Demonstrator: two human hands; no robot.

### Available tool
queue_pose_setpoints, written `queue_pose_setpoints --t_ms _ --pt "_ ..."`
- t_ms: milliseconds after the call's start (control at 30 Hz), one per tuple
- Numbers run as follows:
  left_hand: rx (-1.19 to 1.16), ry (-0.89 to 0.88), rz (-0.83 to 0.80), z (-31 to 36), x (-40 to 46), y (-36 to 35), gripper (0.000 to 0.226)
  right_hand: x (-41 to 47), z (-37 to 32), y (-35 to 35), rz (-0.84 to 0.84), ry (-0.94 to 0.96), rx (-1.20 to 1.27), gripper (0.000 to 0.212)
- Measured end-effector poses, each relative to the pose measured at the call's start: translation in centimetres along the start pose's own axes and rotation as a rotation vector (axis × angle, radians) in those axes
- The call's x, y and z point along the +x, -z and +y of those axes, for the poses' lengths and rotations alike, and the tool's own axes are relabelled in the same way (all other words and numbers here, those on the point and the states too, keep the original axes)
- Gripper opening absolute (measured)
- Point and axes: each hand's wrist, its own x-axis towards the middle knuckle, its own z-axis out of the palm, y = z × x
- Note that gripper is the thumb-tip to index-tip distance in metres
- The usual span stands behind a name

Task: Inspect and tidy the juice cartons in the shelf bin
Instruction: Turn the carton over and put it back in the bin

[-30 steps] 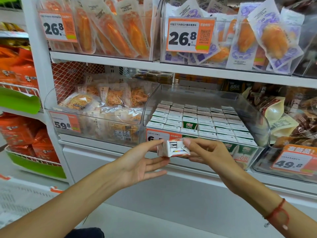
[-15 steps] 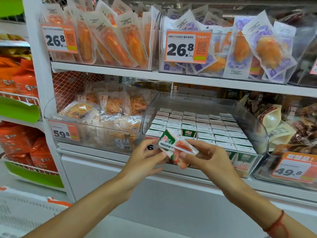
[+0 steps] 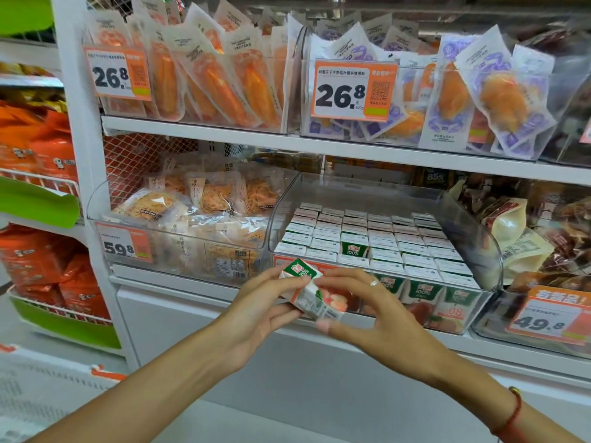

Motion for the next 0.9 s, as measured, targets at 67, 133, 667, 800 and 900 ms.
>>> queue_pose_setpoints --t_ms 67,133,667,800,900 --pt "0.068 -0.055 -0.005 0.1 0.1 0.1 0.049 0.2 0.1 0.0 -0.022 -0.182 0.238 0.052" --pt "0.115 -0.101 -0.034 0.0 0.0 0.0 0.053 0.4 0.3 0.2 -0.048 -0.281 0.377 0.049" --pt "0.412 -0.330 -0.052 -0.8 0.1 -1.1 0.054 0.4 1.6 1.5 0.288 -0.132 0.387 0.041" --pt "0.413 -0.441 0.085 -0.3 0.7 -1.6 0.043 0.8 3.6 2.9 0.303 -0.191 0.015 0.061" --pt "0.448 -0.537 0.164 0.6 2.7 -2.9 0.037 0.7 5.8 4.4 0.222 -0.234 -0.562 0.070"
